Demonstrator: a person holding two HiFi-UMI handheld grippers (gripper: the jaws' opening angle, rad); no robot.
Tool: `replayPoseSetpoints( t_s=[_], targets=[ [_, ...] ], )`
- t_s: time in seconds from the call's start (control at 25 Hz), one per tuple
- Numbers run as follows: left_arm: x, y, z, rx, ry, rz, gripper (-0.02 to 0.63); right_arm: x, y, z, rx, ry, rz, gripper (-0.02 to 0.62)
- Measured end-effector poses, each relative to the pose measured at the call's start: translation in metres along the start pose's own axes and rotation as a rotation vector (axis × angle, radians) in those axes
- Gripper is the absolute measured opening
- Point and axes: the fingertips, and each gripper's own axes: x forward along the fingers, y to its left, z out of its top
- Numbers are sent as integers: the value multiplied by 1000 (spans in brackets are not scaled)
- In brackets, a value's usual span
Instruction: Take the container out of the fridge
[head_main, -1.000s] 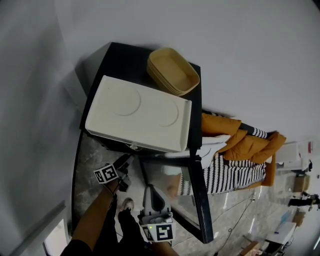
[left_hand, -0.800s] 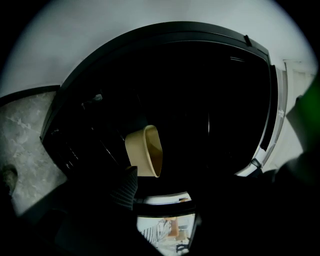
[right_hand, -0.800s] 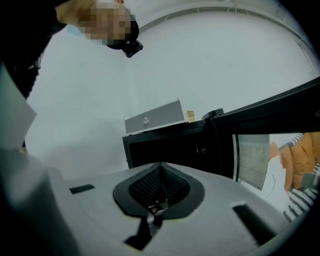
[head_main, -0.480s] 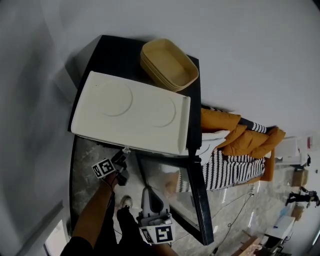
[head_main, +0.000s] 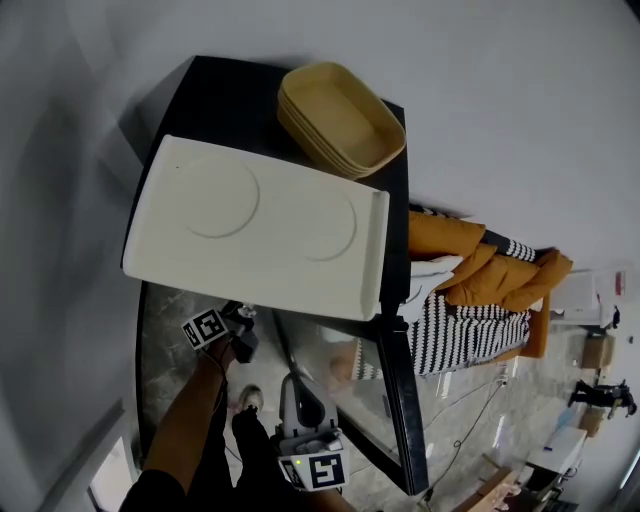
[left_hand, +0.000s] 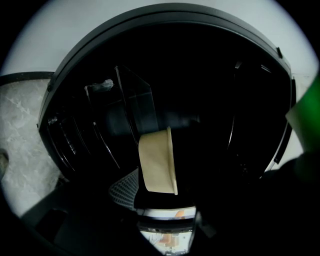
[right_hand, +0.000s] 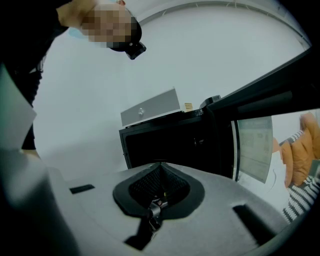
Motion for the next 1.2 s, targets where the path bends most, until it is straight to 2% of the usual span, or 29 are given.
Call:
replayPoseSetpoints(
  t_s=[0.44, 0.56, 0.68, 1.2],
  targets=[
    [11, 4, 8, -32, -35, -13, 268, 1, -4, -6, 3, 16, -6, 0],
    [13, 6, 9, -47, -41, -13, 224, -1, -6, -10, 4, 33, -8, 0],
    [13, 7, 8, -54, -37, -16, 218, -3, -7, -15, -5, 52, -9, 0],
    [8, 2, 2, -69, -49, -35, 212, -3, -5, -13, -2, 29, -12, 0]
  ],
)
